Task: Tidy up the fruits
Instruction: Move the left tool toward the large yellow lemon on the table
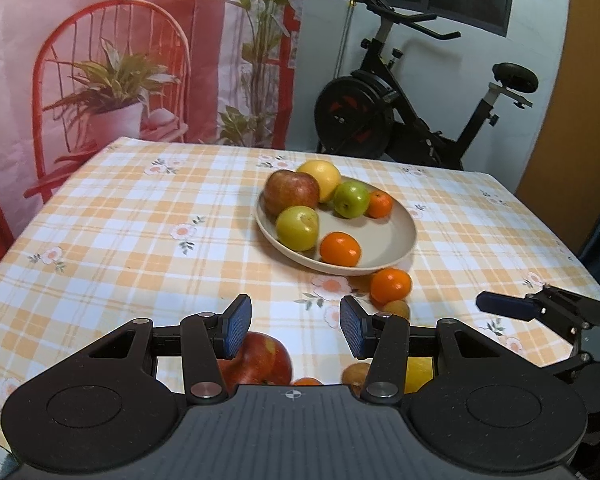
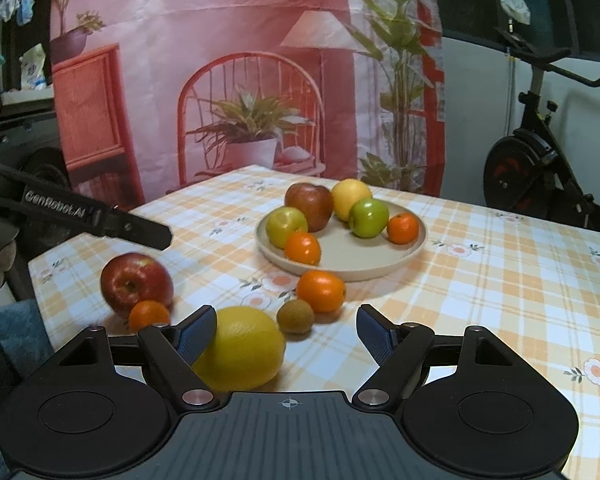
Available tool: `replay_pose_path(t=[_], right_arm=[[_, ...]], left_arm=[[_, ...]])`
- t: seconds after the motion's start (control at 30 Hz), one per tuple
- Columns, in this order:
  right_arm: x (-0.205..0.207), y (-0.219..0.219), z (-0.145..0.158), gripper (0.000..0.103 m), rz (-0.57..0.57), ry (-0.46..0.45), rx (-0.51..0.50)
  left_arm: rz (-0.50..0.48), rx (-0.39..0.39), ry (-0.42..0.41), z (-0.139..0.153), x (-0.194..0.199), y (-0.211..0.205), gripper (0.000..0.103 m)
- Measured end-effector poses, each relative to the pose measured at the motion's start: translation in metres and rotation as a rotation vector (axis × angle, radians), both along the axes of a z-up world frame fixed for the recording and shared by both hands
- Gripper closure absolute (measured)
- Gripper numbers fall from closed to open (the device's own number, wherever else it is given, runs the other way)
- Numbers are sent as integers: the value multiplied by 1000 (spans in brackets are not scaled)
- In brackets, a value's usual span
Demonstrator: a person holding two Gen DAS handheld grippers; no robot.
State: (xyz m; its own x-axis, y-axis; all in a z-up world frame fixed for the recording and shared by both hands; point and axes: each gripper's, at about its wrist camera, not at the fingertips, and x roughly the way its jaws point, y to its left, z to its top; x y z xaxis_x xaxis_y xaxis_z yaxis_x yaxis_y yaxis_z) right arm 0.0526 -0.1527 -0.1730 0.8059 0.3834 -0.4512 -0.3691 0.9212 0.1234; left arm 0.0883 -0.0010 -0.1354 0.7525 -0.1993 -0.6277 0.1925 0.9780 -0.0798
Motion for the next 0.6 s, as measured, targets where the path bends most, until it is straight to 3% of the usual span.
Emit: replay_pose_path(t=[0.33,0.6], right_arm=[[-2,5,-9,27,53,89,-1],[3,2,-17,15,53,134,15]], left_arm=[[-70,-6,38,-5,-6,-11,52],[-86,-10,60,-8,-4,-14,52]])
